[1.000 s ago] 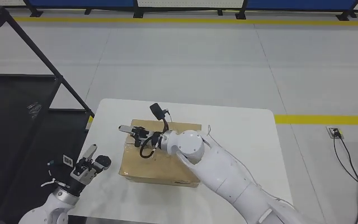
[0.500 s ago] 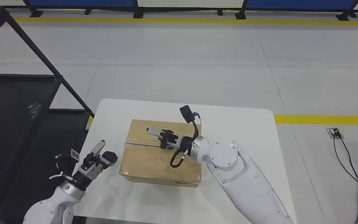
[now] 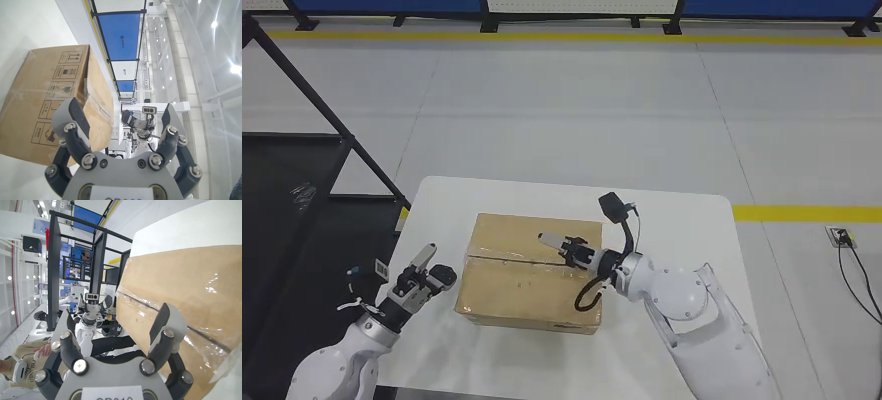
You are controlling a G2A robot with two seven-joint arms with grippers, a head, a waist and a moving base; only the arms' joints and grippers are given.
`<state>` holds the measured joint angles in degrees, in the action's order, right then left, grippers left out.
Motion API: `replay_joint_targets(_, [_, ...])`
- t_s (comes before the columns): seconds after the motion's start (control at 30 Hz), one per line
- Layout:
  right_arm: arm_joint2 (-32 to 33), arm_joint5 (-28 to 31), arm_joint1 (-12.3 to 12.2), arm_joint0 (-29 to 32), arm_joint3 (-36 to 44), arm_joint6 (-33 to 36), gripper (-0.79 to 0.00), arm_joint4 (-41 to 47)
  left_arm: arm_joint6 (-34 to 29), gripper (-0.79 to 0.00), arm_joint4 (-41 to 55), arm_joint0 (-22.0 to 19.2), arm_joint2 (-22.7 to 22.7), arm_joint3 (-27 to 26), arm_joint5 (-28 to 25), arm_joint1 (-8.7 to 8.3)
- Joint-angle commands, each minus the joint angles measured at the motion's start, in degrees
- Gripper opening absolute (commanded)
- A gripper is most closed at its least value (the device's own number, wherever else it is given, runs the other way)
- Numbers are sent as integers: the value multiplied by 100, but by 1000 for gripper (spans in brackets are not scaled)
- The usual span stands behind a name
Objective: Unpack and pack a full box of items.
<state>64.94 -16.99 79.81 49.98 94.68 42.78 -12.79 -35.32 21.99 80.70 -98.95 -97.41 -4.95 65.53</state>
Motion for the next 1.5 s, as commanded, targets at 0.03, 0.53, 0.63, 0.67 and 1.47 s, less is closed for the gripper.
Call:
replay_joint_targets(0.03, [66,-110,-8,-92,-271,21,0,49,-6,0,1,-32,2,42,18,-7])
replay_joint_targets(0.53, [1017,360,-236,556,-432,579,0,702,-37,0,-106,-328,63,130,222,-52])
replay_joint_targets(0.63, [1148,434,-263,641,-481,490,0,826,-45,0,-144,-384,94,136,246,-60])
replay_joint_targets(0.67, [1200,474,-274,674,-484,488,0,876,-51,0,-152,-395,103,139,250,-63])
replay_joint_targets(1.47, [1009,898,-368,597,-1117,589,0,1396,211,0,-471,-451,372,355,234,-88])
